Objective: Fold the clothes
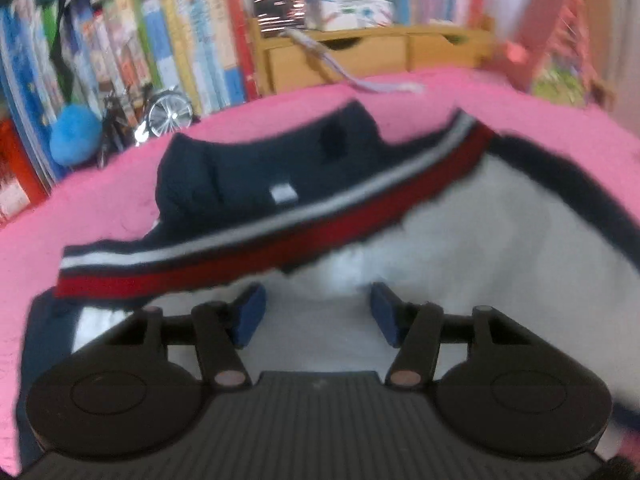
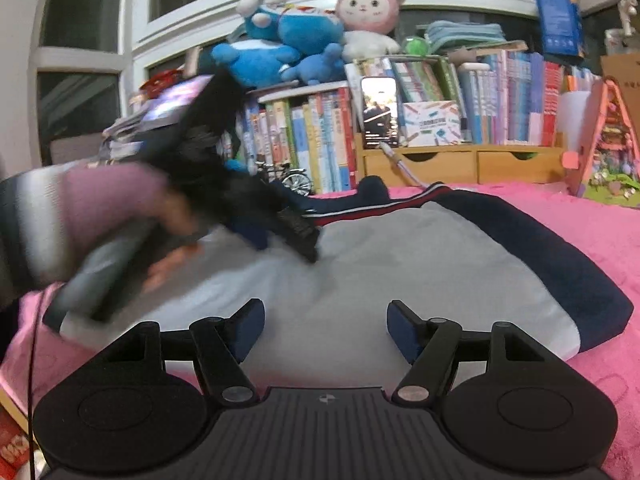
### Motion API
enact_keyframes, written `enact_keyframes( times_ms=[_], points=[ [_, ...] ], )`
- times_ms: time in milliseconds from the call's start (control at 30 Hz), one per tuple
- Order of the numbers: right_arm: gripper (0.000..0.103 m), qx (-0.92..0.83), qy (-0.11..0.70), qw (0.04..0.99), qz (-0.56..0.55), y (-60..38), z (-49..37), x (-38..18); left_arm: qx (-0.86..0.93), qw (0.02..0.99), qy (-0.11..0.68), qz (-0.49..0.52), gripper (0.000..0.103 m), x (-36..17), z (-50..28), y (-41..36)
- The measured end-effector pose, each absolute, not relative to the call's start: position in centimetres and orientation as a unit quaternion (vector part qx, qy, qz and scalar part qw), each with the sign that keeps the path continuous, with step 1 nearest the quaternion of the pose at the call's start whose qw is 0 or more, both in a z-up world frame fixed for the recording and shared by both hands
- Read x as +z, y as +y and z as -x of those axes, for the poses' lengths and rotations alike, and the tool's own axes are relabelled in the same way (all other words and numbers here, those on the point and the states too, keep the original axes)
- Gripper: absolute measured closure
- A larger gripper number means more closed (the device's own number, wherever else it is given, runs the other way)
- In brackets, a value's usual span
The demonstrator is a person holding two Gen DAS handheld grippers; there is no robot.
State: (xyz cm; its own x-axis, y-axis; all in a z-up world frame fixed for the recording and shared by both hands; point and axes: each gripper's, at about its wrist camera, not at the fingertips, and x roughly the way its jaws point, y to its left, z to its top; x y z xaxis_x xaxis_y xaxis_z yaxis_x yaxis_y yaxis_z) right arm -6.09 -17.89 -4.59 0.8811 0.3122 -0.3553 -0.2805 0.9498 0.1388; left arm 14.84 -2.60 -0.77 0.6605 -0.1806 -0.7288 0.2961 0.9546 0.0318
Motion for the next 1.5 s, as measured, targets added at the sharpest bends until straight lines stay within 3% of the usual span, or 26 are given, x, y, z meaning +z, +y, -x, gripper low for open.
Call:
enact_keyframes(
  times_ms=[367,700,933,1133,1300,1500],
  points=[
    [0.036,0.177,0.174,0.968,-0.026,-15.3,6.2,-3.2,-0.124,0.914,0.379,-0.072,0.044,-1.3,-16.3,-2.4],
    [0.048,0.154,0.238,0.959,-0.009,-12.9,4.3,-5.3,-0.123,0.917,0.374,-0.066,0.044,-1.6,-16.0,-2.3],
    [0.048,0.147,0.226,0.963,0.002,-12.5,4.9,-5.9,-0.18,0.914,0.363,-0.028,0.046,1.5,-10.5,-2.6],
    [0.048,0.142,0.223,0.964,0.003,-12.2,5.0,-5.8,-0.214,0.887,0.407,-0.041,0.045,1.1,-7.1,-3.5],
    [0.048,0.141,0.223,0.965,0.0,-12.1,5.1,-5.8,-0.19,0.886,0.415,-0.079,0.047,-1.4,-9.6,-4.1],
    [0.049,0.136,0.216,0.967,-0.002,-12.0,5.3,-6.0,-0.12,0.904,0.407,-0.055,0.057,-1.9,-16.9,-3.4]
  ],
)
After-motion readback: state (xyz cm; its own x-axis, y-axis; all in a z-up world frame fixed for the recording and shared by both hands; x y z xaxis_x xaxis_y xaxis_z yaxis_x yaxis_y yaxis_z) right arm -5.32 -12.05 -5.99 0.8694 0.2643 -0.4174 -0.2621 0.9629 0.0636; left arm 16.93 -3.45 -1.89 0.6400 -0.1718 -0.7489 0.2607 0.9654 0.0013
